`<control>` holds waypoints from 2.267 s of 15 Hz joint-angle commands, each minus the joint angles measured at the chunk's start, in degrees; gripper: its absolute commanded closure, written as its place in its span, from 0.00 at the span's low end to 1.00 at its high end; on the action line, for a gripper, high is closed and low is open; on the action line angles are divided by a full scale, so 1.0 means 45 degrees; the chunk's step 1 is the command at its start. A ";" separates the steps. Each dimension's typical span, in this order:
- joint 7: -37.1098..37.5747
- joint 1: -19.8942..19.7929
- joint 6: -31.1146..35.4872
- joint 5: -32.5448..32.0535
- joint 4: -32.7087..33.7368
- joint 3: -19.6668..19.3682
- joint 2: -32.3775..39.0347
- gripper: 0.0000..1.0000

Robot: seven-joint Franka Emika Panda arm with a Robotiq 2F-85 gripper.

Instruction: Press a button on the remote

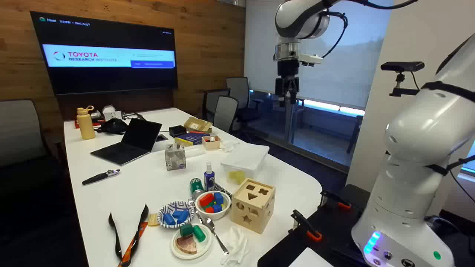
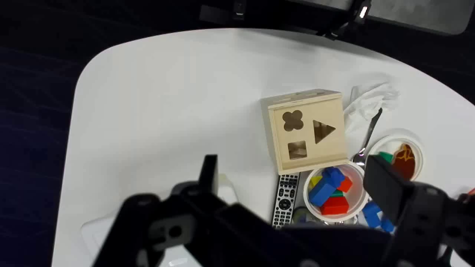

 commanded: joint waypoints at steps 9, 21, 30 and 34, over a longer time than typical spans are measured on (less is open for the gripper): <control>-0.0667 0.0412 0.4360 0.1598 0.0456 0.0227 0.4386 0.00; 0.0160 0.0341 0.9026 0.1097 0.4302 0.1737 1.2515 0.54; -0.0341 -0.0479 0.8666 0.1192 0.7284 0.2523 1.5592 1.00; -0.0492 -0.0670 0.8612 0.1176 0.8388 0.2853 1.6611 1.00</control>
